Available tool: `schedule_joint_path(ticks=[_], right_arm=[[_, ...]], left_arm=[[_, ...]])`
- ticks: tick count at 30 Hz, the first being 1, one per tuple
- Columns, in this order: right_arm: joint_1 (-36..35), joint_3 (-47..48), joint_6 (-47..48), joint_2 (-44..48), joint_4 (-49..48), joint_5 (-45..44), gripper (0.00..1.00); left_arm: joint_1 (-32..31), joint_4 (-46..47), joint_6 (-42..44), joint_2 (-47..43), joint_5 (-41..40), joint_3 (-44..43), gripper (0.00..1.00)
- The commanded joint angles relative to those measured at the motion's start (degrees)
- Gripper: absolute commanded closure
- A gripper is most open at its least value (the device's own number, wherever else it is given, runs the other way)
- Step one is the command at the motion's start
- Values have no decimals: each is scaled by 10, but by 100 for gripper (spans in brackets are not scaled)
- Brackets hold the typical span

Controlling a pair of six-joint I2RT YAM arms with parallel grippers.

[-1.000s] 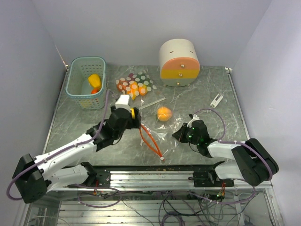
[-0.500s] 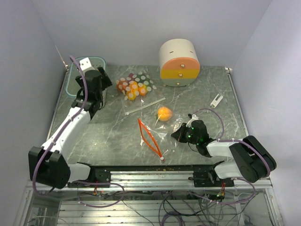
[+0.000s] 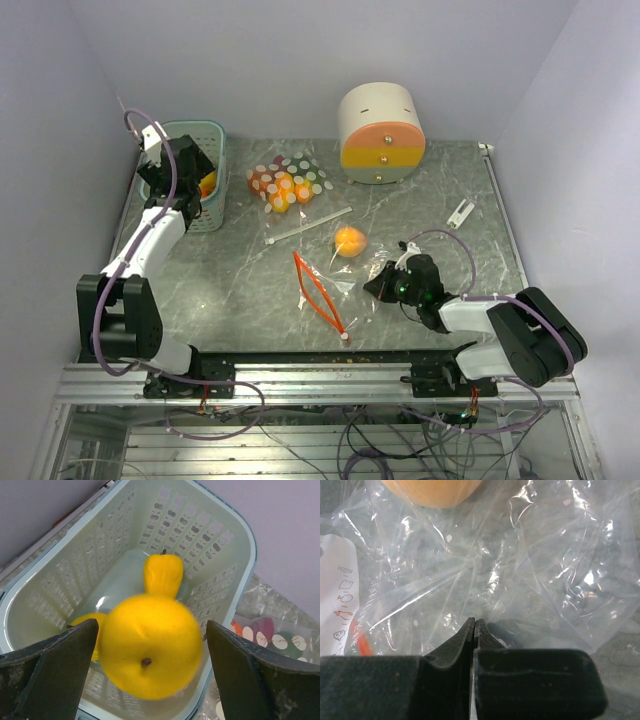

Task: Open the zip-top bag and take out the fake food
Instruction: Place the fake fruit in the bin, then pick up the fake fruit from the zipper food storage bag.

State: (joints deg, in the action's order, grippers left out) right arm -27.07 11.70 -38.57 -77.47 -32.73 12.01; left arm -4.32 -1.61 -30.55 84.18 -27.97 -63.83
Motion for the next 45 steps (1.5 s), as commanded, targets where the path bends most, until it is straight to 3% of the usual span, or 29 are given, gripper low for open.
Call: schedule_joint_path(ticks=[1,9,13,16,19,21,26,31,38,45], right_arm=[[-2,11,14,-24,11,-12,100],[-1,13,10,-32,2,-7,100],[-2,37,27,-3,57,-32,100],[5,68,49,28,103,-50,100],[13,99,62,61,137,-55,91],[18,117,68,84,153,-62,78],[44,162,80,74,160,-67,50],[80,222,86,-7,132,0,34],[82,314,97,-138,90,95,31],[82,346,87,-211,57,116,37]], left_arm=[[3,37,-7,-25,13,-14,1],[-6,36,3,-85,87,3,1],[-60,70,6,-114,124,49,1],[-131,68,18,-125,107,77,1],[-194,70,10,-147,97,128,1],[-223,88,-11,-167,107,178,1],[-295,140,-52,-218,137,296,22],[-353,173,-78,-249,157,378,30],[-417,197,-105,-287,174,463,32],[-467,263,-115,-287,212,520,39]])
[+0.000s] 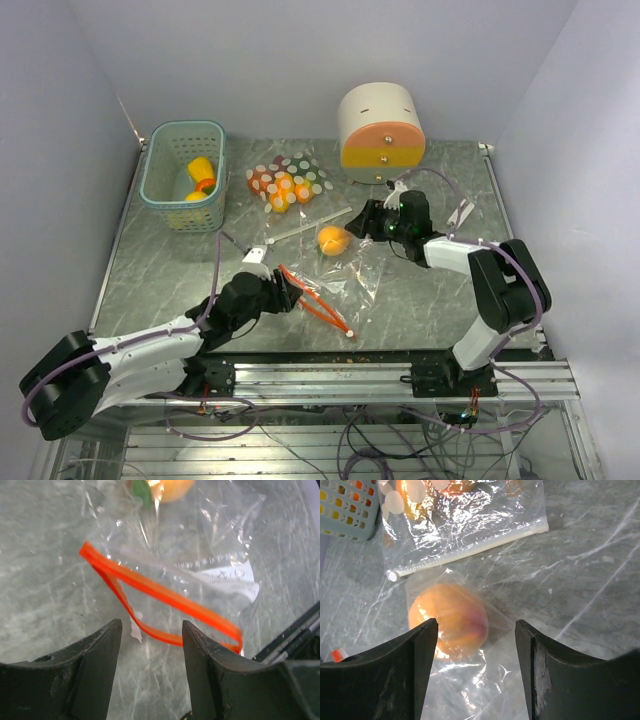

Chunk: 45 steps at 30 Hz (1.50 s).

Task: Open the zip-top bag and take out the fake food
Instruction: Pick up the fake fruit from the zipper food storage bag.

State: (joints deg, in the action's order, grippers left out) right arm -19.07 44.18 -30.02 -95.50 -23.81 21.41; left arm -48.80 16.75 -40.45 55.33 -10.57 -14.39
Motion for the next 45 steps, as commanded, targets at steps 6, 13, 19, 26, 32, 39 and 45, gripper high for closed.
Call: schedule_joint_path(ticks=[6,13,19,26,32,39,45], right_arm=[[2,37,13,-61,-31,27,37],[2,-11,10,-43,-54,19,39],[2,-35,36,25,-20,-10,39],[2,-73,30,30,-27,-13,53],[1,-66,34,36,-13,-29,51],[9,-30,33,41,15,-38,51],[14,6,34,32,18,-35,37]], left_arm=[[-58,158,-44,51,48,51,40],[-72,211,-51,137,51,23,42],[-75,242,-68,179,55,14,44],[-75,313,-98,232,98,14,63],[-75,165,-69,259,121,-40,59],[-75,191,-63,235,191,-5,60],[-80,188,-47,247,278,-11,61]])
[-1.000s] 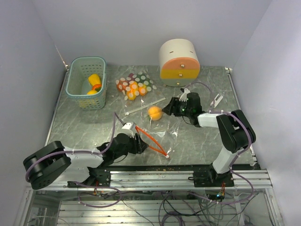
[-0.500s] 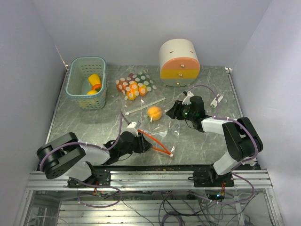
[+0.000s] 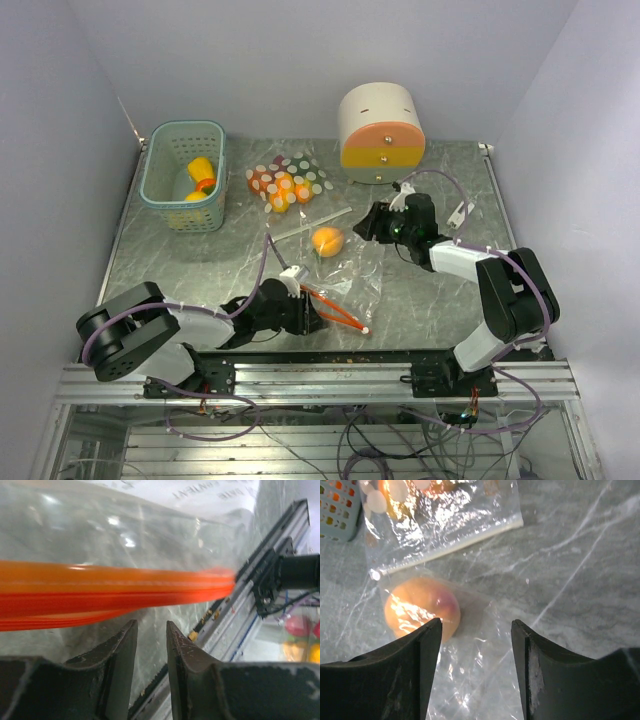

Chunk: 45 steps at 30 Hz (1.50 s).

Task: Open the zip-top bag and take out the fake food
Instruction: Pick up the fake fruit from the zipper food storage bag.

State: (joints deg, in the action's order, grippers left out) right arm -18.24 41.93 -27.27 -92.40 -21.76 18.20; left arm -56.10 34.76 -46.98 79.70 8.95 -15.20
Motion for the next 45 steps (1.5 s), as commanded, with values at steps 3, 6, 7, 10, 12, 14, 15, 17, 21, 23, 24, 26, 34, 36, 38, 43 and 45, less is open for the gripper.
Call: schedule_joint_path(ticks=[3,6,7,10,12,14,15,17,21,23,24,26,34,36,38,43,45], right_arm=[[9,47,1,-30,-12,10,30],[12,59,-7,-57,-22,26,30],[12,59,-10,-63,-26,30,30],[13,50,-19,-67,-44,34,31],[13,46,-19,-69,-46,35,32],[14,41,-16,-69,-45,32,33],[14,40,-15,-69,-44,29,34],[15,39,-9,-68,-43,22,34],[19,38,5,-84,-68,13,33],[24,33,5,-102,-96,28,31],[28,29,1,-112,-114,38,31],[30,19,-9,-131,-151,52,30],[31,-23,-39,-160,-257,98,30],[31,-39,-43,-153,-271,103,30],[31,-55,-49,-145,-281,109,32],[30,-118,-74,-114,-337,132,45],[30,-142,-86,-102,-361,142,51]], left_arm=[[-7,81,0,34,127,2,61],[-7,181,-42,68,140,15,62],[-7,203,-53,78,136,16,62],[-6,219,-65,89,78,18,63],[-3,213,-65,84,44,17,67],[6,204,-62,73,19,14,69],[9,201,-62,63,8,14,69],[15,187,-62,34,-14,16,70],[18,110,-61,-36,-97,24,70],[19,75,-64,-73,-144,31,71],[19,64,-61,-88,-163,34,71],[22,42,-47,-112,-199,36,72],[40,59,-43,-96,-209,40,74],[40,88,-48,-72,-200,43,74],[40,115,-54,-47,-193,45,73],[41,164,-62,11,-185,39,73],[42,184,-64,35,-178,35,73]])
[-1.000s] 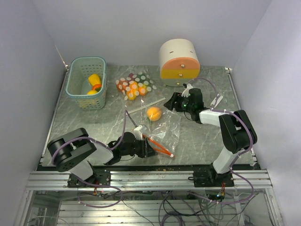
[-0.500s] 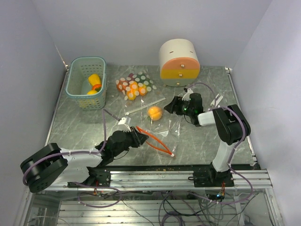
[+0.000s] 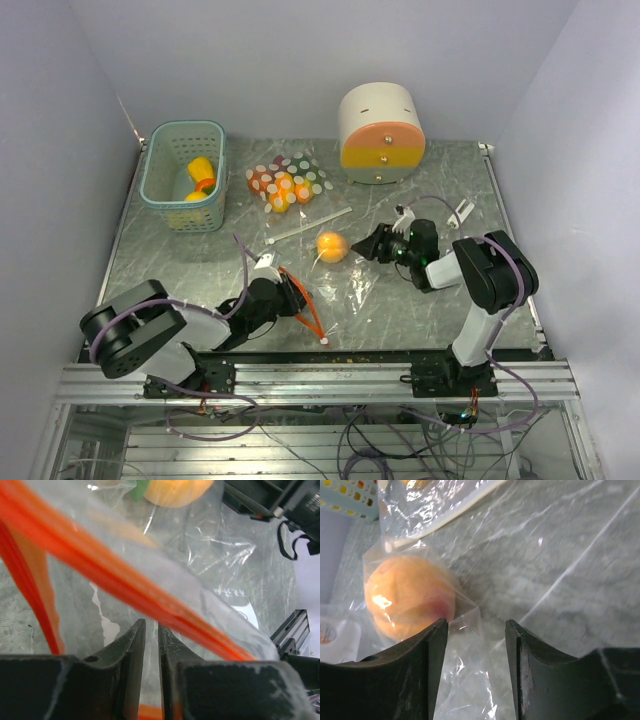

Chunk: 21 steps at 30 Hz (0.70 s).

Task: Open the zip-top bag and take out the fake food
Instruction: Pick up the fake fruit from the zipper food storage bag.

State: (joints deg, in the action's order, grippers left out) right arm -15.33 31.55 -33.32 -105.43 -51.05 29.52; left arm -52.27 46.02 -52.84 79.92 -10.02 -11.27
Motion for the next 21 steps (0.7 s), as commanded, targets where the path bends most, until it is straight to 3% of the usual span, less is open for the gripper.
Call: schedule_joint_path(ticks=[1,11,16,21], right_arm=[[1,-53,-33,34,-80,37,54],[0,-123,-118,63,-240,116,99],[-1,-144,-109,117,-214,113,100],[-5,-180,-55,257,-95,56,100]], left_arm=[[4,88,-8,45,15,-6,73],[17,271,-41,179,63,8,67],[25,371,-58,241,78,29,50],[34,467,-72,297,73,54,40]])
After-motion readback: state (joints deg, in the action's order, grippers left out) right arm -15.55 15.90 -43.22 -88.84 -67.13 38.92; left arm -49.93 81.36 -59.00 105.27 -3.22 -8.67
